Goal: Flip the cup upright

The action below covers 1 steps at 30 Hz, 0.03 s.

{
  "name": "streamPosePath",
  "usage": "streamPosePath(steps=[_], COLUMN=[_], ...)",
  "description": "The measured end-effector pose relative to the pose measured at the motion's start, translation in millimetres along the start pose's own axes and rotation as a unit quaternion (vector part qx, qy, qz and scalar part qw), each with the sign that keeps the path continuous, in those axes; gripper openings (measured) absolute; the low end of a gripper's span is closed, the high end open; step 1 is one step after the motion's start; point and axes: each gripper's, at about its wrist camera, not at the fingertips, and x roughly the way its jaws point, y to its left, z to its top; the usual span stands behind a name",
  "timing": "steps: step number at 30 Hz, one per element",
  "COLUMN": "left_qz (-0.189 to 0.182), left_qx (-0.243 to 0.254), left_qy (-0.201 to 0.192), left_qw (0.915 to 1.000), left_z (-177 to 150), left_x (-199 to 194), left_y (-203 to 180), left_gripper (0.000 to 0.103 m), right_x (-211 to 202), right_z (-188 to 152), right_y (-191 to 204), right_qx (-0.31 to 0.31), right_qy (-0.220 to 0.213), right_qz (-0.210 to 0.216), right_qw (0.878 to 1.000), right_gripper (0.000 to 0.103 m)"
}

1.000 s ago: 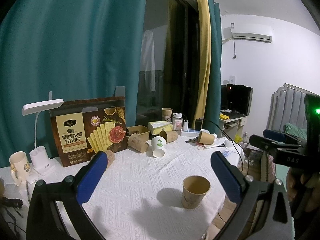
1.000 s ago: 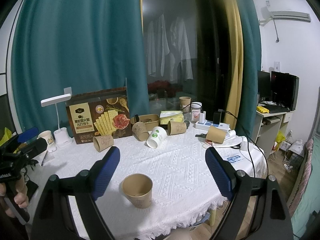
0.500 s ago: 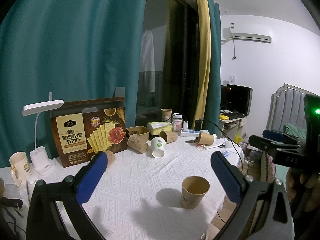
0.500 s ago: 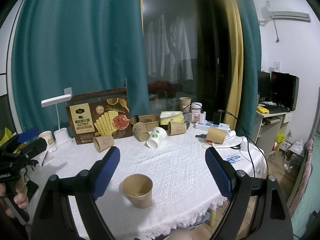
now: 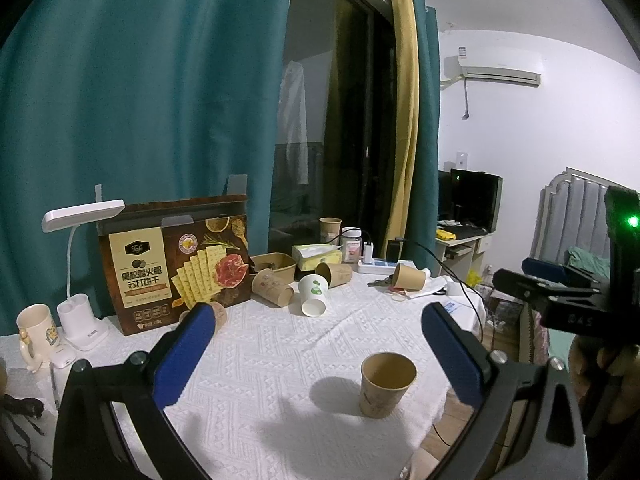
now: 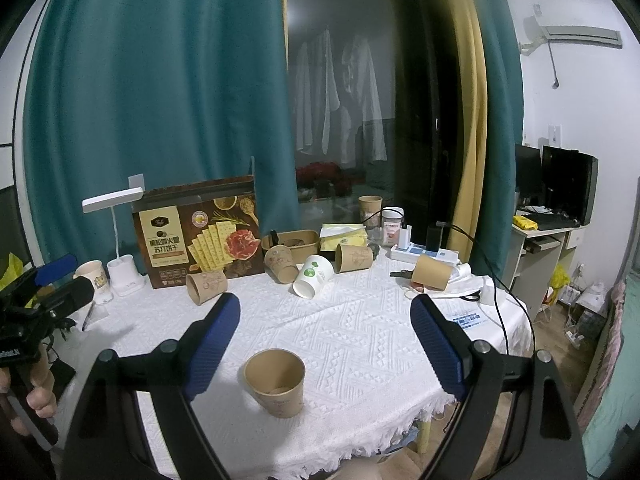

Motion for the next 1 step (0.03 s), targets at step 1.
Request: streamPosePath(steps=[1], left_qz=[0.0], left_qx=[0.002], left_qy=[0.0], left_qw=[1.0], left_z=[0.1], left_x=[0.2], left_y=[-0.4], left_gripper=[0.103], right_x=[1.7], right_z=[-0.9], right_y=[1.3], right_qx=[-0.005], right_qy=[0.002], right_qz=[0.001], right_qw=[1.0], right_gripper=[0.085])
